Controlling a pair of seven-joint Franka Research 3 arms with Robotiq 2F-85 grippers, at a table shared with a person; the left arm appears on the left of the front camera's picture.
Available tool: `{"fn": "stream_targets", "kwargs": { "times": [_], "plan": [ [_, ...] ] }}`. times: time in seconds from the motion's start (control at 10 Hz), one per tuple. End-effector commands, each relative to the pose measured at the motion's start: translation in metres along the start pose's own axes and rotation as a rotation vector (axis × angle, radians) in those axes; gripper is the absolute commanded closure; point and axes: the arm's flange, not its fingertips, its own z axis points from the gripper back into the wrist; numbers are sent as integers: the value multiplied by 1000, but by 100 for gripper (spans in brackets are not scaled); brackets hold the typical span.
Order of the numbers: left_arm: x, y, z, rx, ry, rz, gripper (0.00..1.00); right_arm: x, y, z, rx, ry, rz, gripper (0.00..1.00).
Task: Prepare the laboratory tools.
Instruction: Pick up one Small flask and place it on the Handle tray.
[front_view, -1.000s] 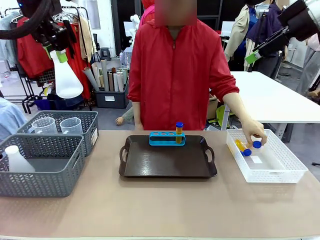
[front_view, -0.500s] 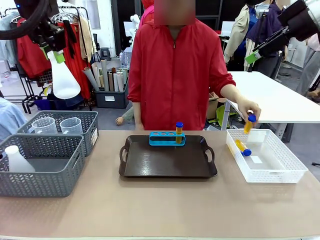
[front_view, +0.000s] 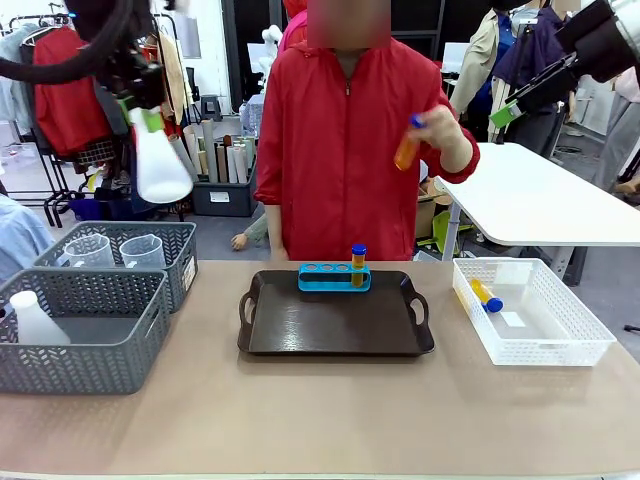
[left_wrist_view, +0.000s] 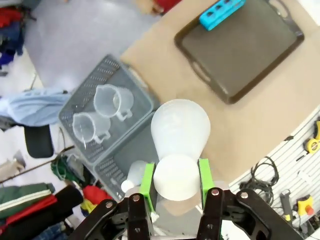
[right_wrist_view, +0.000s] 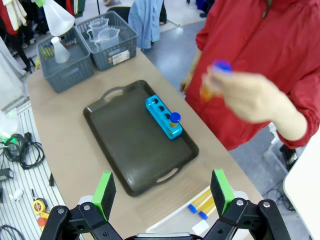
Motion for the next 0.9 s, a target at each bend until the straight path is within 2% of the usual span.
{"fn": "stream_targets", "kwargs": {
  "times": [0.0, 0.3, 0.8],
  "plan": [
    [36, -16, -2, -8, -44, -39, 100, 1, 1, 1, 1, -6, 4, 0],
    [88, -77, -19, -103, -77, -175, 100, 1, 1, 1, 1, -6, 4, 0],
    [150, -195, -87, -93, -142, -386, 100, 1, 1, 1, 1, -6, 4, 0]
  ]
}}
